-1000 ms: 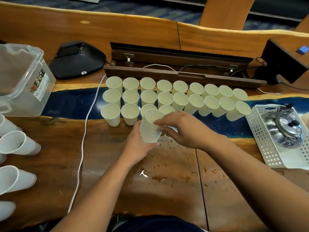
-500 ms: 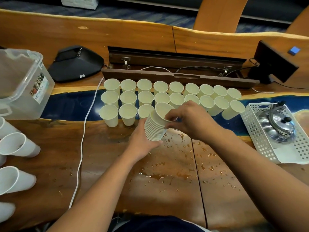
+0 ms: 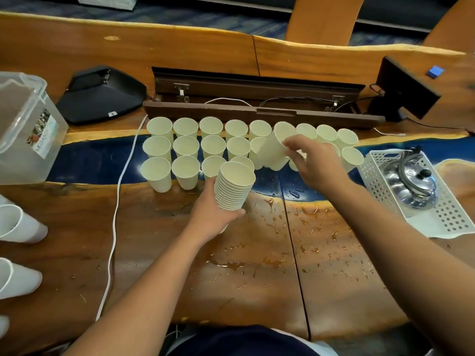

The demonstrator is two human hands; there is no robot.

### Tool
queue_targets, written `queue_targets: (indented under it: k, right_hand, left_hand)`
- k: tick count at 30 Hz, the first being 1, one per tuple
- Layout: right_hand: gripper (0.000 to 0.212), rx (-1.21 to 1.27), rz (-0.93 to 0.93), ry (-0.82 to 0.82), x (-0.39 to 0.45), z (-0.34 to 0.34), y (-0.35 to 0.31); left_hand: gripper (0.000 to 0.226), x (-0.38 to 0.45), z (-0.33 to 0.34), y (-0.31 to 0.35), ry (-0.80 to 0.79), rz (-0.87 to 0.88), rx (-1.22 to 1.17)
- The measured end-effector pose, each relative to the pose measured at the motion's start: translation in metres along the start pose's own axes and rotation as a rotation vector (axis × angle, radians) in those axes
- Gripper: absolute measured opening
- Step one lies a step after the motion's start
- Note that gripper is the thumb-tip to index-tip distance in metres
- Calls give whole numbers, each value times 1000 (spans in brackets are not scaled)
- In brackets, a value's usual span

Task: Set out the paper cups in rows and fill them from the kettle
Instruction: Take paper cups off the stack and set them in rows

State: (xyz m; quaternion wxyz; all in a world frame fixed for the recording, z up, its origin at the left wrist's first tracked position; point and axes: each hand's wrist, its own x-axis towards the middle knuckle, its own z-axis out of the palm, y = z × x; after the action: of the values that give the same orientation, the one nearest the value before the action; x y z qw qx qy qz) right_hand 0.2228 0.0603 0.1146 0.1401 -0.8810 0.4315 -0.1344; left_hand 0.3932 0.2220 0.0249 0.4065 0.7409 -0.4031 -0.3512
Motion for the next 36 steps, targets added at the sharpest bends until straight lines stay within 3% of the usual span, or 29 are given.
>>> queue_targets:
  k: [9,28,36]
  right_hand:
    - [27,-146,83,-235,1,79,32]
    - [26,-135,79,-293,18,118,45]
    - [38,-116,98,-298,24,109,38]
  left_hand:
    - [92,5,3,8,5,6,57]
    - [91,-1,-2,11,15,-17,4]
    - [92,0,-3,10,19,-10,3]
